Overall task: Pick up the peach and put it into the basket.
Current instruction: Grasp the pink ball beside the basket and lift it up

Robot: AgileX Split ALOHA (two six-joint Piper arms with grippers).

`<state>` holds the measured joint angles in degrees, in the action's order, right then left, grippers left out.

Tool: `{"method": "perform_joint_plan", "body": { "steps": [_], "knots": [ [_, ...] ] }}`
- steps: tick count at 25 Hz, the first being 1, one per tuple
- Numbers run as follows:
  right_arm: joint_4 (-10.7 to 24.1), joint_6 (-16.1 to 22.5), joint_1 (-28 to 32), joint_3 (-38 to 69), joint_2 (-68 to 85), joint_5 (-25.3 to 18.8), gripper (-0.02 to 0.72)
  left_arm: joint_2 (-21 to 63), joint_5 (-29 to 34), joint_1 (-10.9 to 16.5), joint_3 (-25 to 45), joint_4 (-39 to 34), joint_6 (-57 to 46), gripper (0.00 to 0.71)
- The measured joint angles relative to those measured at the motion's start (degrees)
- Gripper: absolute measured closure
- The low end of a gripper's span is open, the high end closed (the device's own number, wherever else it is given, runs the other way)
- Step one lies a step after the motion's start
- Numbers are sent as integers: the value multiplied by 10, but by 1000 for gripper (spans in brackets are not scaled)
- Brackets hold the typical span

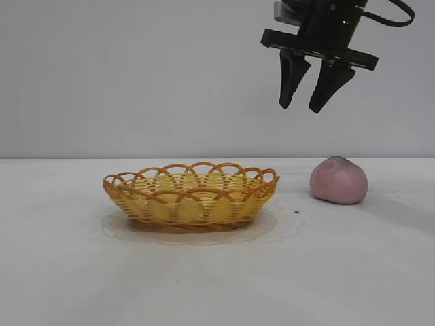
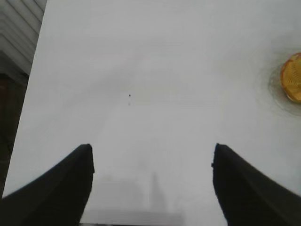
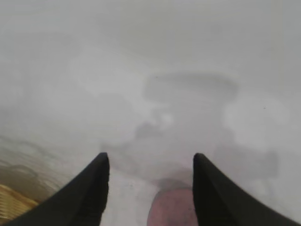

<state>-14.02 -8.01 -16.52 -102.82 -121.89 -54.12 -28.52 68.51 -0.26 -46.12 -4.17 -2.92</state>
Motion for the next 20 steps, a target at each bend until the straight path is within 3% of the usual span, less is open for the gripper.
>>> {"method": "perform_joint_plan", "body": {
  "steps": [4,8,14,20],
  "knots": [
    [0,-1,0,0,0,-2,321,103,-27,0,111,1,7,194],
    [1,-2,0,0,0,-10,321,193,-40,0,176,4,11,194],
    [22,-2,0,0,0,-32,321,288,-42,0,182,17,13,194],
    [67,9,0,-1,-10,-95,321,296,-43,0,183,20,17,194]
  ]
}}
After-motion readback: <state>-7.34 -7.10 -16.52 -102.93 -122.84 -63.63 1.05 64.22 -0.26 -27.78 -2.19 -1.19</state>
